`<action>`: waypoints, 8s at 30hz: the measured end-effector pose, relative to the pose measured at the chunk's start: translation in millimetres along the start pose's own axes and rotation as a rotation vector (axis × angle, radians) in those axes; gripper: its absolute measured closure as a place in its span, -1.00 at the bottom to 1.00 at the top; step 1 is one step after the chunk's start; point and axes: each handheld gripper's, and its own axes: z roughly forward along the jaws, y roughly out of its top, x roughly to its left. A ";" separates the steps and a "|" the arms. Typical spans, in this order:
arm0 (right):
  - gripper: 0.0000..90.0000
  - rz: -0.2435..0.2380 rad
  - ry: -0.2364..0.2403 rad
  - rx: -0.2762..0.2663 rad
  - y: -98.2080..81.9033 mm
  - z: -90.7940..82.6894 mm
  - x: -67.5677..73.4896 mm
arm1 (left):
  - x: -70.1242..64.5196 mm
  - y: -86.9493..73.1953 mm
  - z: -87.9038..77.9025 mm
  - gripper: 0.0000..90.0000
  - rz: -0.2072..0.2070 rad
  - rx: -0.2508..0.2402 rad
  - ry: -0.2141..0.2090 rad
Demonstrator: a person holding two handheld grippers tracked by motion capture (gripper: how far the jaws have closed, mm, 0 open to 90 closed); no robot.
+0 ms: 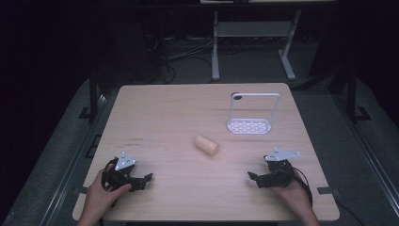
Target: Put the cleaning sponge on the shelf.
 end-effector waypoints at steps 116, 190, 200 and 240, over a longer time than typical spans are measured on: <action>-0.81 -0.125 0.177 -0.009 128.9 92.5 35.4 | -0.1 0.1 -0.1 -0.72 -0.002 0.001 0.000; -0.06 -0.166 0.160 0.028 125.4 104.0 40.1 | -0.1 0.2 -0.2 -0.72 -0.002 0.002 -0.001; -0.06 -0.158 0.135 0.024 122.2 93.6 31.9 | -0.1 0.2 -0.2 -0.72 -0.002 0.003 -0.001; -0.06 -0.068 0.028 0.015 108.5 66.5 -19.0 | 0.0 0.2 -0.2 -0.72 -0.001 0.001 0.001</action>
